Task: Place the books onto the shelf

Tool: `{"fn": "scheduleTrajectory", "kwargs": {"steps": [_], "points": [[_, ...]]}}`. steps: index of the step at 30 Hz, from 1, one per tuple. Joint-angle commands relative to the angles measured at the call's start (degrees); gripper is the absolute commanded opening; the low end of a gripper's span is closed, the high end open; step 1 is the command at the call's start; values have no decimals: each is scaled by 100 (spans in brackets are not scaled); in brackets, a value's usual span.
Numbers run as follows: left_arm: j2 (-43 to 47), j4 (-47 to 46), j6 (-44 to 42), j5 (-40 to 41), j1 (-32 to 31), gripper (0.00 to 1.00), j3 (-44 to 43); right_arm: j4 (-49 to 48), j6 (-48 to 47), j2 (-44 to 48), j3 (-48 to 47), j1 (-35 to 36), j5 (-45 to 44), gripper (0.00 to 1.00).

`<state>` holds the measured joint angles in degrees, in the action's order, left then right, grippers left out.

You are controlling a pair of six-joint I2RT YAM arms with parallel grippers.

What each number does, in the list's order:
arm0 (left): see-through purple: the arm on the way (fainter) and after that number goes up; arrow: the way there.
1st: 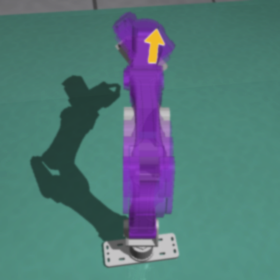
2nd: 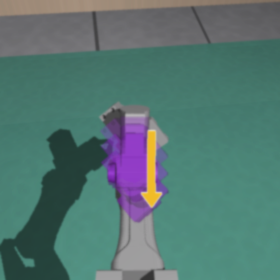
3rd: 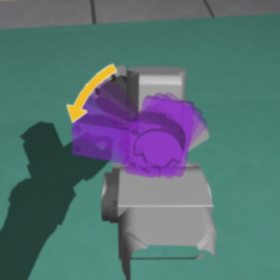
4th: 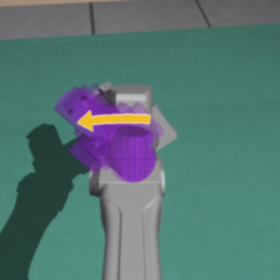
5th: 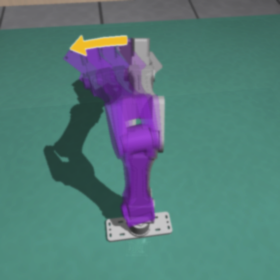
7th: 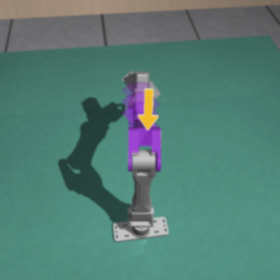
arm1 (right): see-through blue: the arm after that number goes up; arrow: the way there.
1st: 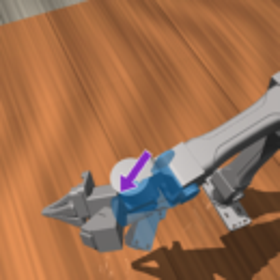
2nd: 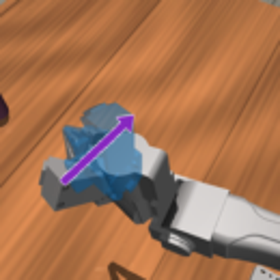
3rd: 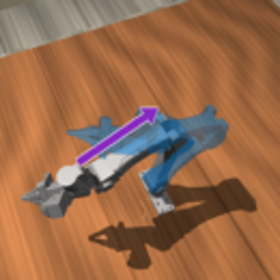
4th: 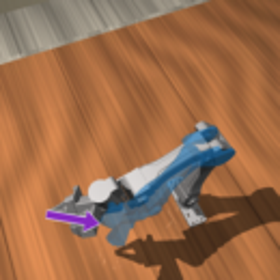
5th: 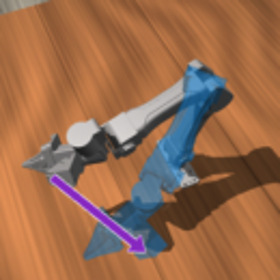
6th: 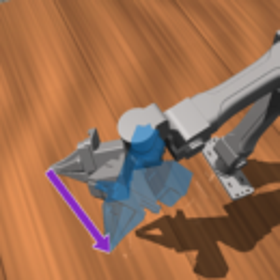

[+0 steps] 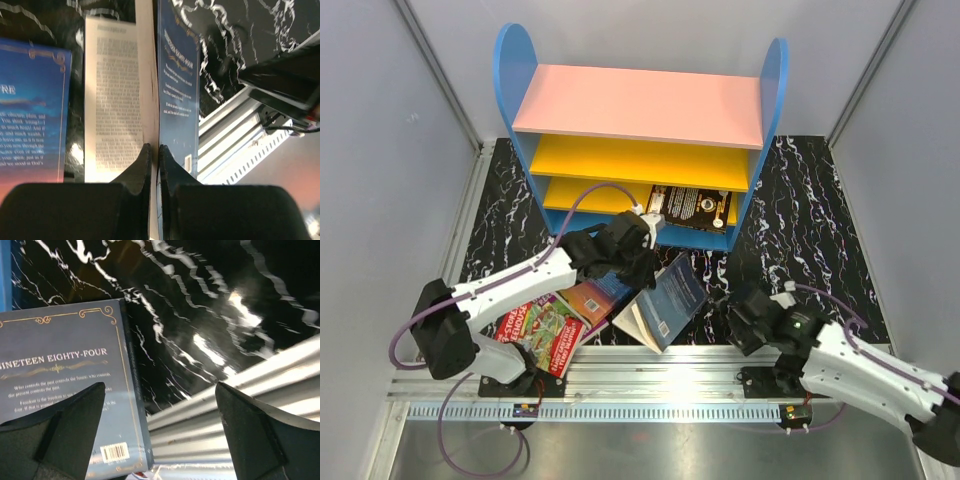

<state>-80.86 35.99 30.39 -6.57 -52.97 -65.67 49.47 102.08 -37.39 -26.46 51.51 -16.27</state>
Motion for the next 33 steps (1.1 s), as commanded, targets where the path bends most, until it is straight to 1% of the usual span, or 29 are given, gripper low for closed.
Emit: {"fn": "scheduleTrajectory", "kwargs": {"steps": [1, 3, 4, 5, 7, 9, 11, 13, 15, 17, 20, 21, 22, 25, 27, 29, 33], "points": [[369, -443, 300, -995, 269, 0, 54, -1953, -399, -655, 140, 35, 19, 100], [430, -478, 467, -1311, 497, 0, 80, -2597, -435, -726, 289, 35, -183, 100], [448, -600, 529, -1416, 576, 0, 194, -3210, -330, -700, 543, 35, -244, 100], [492, -680, 694, -1652, 664, 0, 264, -3468, -234, -648, 684, 35, -375, 100], [615, -908, 949, -1986, 989, 0, 448, -4021, 212, -394, 1131, 35, -490, 100], [667, -1067, 1082, -2155, 1112, 0, 502, -4086, 285, -323, 1274, 35, -500, 100], [668, -1103, 1249, -2339, 1201, 0, 520, -3657, 330, -296, 1214, 44, -395, 100], [651, -1199, 1363, -2445, 1280, 0, 520, -3550, 330, -331, 1187, 35, -307, 100], [624, -1269, 1434, -2560, 1324, 0, 546, -3794, 382, -540, 1257, 35, -149, 100], [572, -1375, 1513, -2639, 1333, 0, 573, -4278, 426, -804, 1310, 35, -61, 100], [510, -1515, 1619, -2709, 1342, 0, 669, -4840, 391, -1471, 1187, 44, -8, 100], [492, -1542, 1645, -2709, 1351, 0, 696, -4998, 400, -1839, 1161, 35, 27, 100], [475, -1647, 1671, -2744, 1359, 0, 757, -5357, 409, -2025, 1108, 44, 54, 100], [440, -1919, 1856, -2858, 1412, 0, 932, -5684, 426, -2615, 1011, 52, 203, 100], [413, -2130, 2005, -2929, 1447, 0, 1056, -5773, 549, -2817, 1028, 96, 142, 100], [431, -2271, 2145, -3034, 1482, 0, 1301, -6010, 689, -2809, 1204, 105, -32, 100], [501, -2754, 2384, -3149, 1500, 0, 1899, -6248, 1015, -2389, 1573, 114, -446, 100]]}}
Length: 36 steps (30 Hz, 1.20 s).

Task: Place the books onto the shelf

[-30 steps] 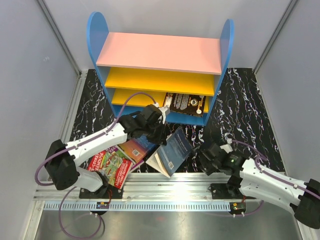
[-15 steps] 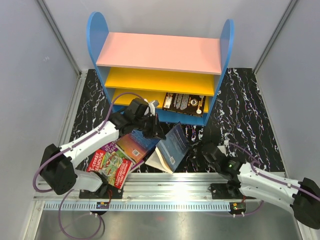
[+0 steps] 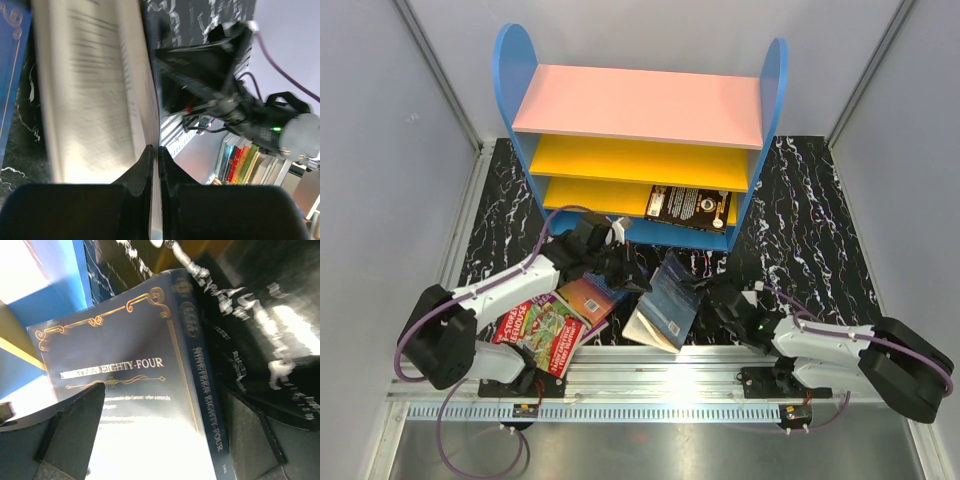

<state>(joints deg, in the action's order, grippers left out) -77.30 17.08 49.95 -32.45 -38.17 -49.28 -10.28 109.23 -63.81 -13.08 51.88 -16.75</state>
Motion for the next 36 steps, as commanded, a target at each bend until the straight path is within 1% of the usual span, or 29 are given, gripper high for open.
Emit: {"fn": "scheduleTrajectory", "kwargs": {"steps": [1, 2, 3, 4, 5, 6, 7, 8, 10, 12, 14, 15, 16, 18, 19, 20, 21, 22, 23, 24, 26, 28, 30, 32, 36], "points": [[171, -899, 436, -544, 20, 0, 365, -203, 318, 333, 305, 68, -460, 98], [180, -917, 410, -543, 20, 0, 471, -159, 318, 430, 332, 77, -539, 95], [189, -900, 375, -526, 12, 0, 637, -106, 275, 570, 341, 68, -557, 89], [197, -865, 244, -500, 12, 0, 708, -1, 239, 641, 359, 68, -557, 81], [197, -830, 182, -465, 3, 0, 752, 35, 222, 694, 368, 68, -557, 71], [197, -768, 129, -464, 12, 0, 866, 44, 161, 782, 376, 68, -548, 64], [197, -707, 68, -447, 3, 0, 902, 18, 134, 809, 420, 68, -540, 59], [189, -619, -90, -395, 3, 0, 902, -69, 64, 826, 447, 77, -522, 47], [145, -303, -388, -350, 12, 0, 841, -315, -173, 844, 491, 68, -513, 38], [119, -57, -547, -236, 3, 0, 771, -430, -471, 800, 465, 77, -434, 26], [92, 67, -714, -166, -6, 0, 665, -536, -665, 748, 359, 68, -277, 17], [40, 111, -759, -183, 3, 0, 639, -553, -831, 669, 315, 77, -206, 6], [-4, 163, -794, -183, -6, 7, 595, -536, -903, 633, 202, 68, -136, 2], [-66, 417, -943, -104, 3, 23, 411, -466, -1183, 563, 52, 68, 40, 0], [-49, 506, -1048, -8, 3, 50, 358, -274, -1289, 580, -166, 77, 119, 0], [-23, 611, -1101, 71, 3, 65, 236, -107, -1412, 659, -299, 77, 146, 0], [30, 838, -1163, 141, 3, 74, 165, 95, -1674, 720, -457, 77, 163, 0], [135, 980, -1285, 299, 3, 81, 86, 532, -1816, 799, -798, 77, 172, 0], [206, 1138, -1365, 405, -6, 98, -98, 754, -1965, 948, -975, 77, 172, 0], [276, 1427, -1435, 484, -6, 99, -178, 1261, -2271, 1036, -1334, 68, 172, 0], [487, 1875, -1620, 748, 3, 99, -432, 1712, -2633, 1273, -1696, 77, 155, 0], [775, 2097, -1682, 950, 3, 99, -565, 2247, -2827, 1441, -2152, 68, 172, 0], [979, 2387, -1691, 1064, 12, 99, -775, 2582, -3021, 1704, -2469, 77, 181, 0], [1294, 2658, -1656, 1319, 3, 99, -916, 2680, -3153, 1985, -2602, 86, 216, 0], [1787, 3160, -1585, 1785, 38, 99, -1286, 2716, -3285, 2259, -2883, 77, 287, 0]]}}
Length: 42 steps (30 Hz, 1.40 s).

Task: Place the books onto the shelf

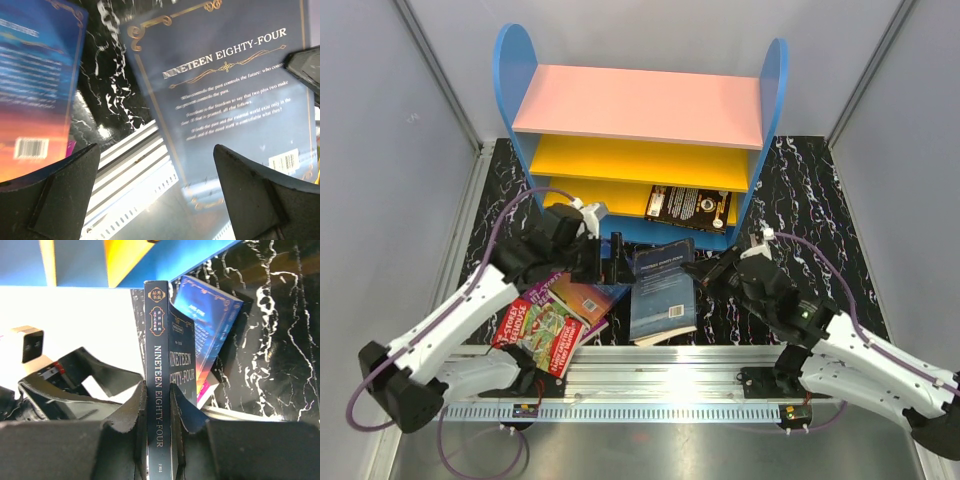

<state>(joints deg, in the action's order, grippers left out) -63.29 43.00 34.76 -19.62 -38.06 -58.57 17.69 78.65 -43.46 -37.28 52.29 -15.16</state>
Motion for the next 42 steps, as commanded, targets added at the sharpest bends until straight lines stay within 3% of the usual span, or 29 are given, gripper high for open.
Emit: {"fn": "scheduleTrajectory", "kwargs": {"steps": [1, 9, 13, 18, 21, 25, 29, 35, 42], "points": [[483, 656, -75, 642, 36, 99, -505, -38, -236, 242, -526, 35, 110, 0], [940, 930, 65, 670, 36, 99, -700, -239, -228, 303, -895, 35, -971, 0], [1256, 368, 767, 39, 53, 99, -665, -39, -96, 154, -1167, 35, -1392, 0], [1810, -1100, 2243, -569, 62, 99, 28, -63, 220, 180, -1230, 35, -2034, 0], [1899, -1163, 2237, -578, 54, 99, -101, -161, 668, 259, -1081, 35, -2648, 0], [1794, -1443, 2508, -736, 53, 99, -147, -337, 985, 154, -1001, 35, -2808, 0], [1855, -2477, 3342, -816, 18, 99, 327, -319, 1117, -74, -1220, 35, -2861, 0], [1530, -2262, 3608, -167, -701, 99, 75, -197, 1328, -101, -1334, 35, -3124, 0], [1319, -2182, 4995, 809, -1633, 99, 39, -20, 1741, 83, -1264, 35, -3484, 0]]}}
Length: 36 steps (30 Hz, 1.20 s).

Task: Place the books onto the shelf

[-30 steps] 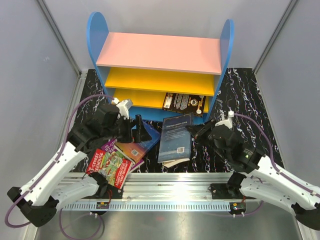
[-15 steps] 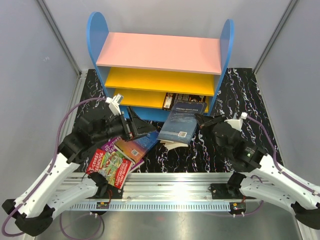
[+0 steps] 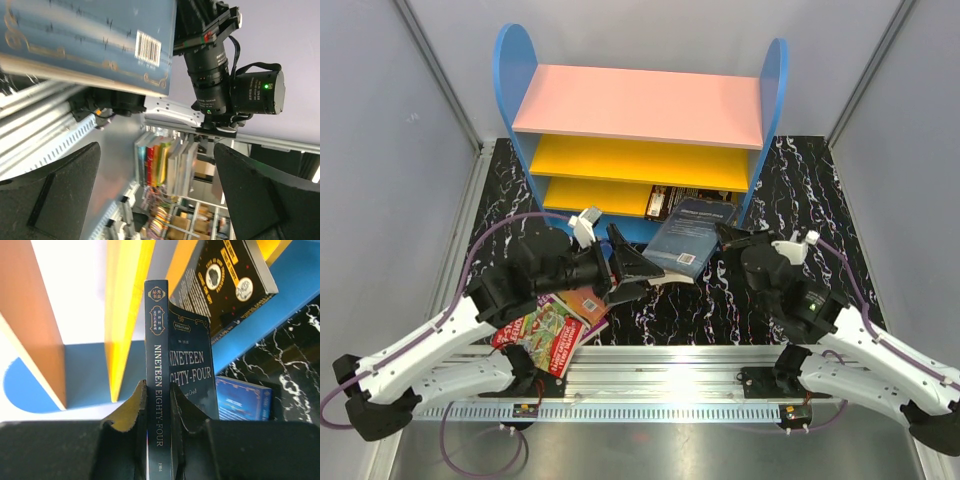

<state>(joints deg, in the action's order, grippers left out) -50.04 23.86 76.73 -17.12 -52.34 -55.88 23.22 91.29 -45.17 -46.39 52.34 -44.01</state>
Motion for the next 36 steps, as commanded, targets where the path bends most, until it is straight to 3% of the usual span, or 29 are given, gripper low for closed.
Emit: {"fn": "scheduleTrajectory", "kwargs": {"steps": [1, 6, 14, 22, 36], "points": [[-23, -85, 930, 674, -302, 99, -274, -556, 539, 289, -336, 31, -635, 0], [196, -661, 2229, 1306, -558, 99, 260, -924, 662, 508, 33, 31, -679, 0], [-23, -803, 2794, 1984, -866, 99, 332, -1364, 1207, 615, 447, 31, -539, 0], [-690, -224, 2655, 2354, -1086, 99, -309, -1935, 1681, 386, 579, 31, -275, 0], [-1200, -30, 2654, 2486, -1226, 99, -617, -1611, 2675, 658, 667, 31, 305, 0]]}}
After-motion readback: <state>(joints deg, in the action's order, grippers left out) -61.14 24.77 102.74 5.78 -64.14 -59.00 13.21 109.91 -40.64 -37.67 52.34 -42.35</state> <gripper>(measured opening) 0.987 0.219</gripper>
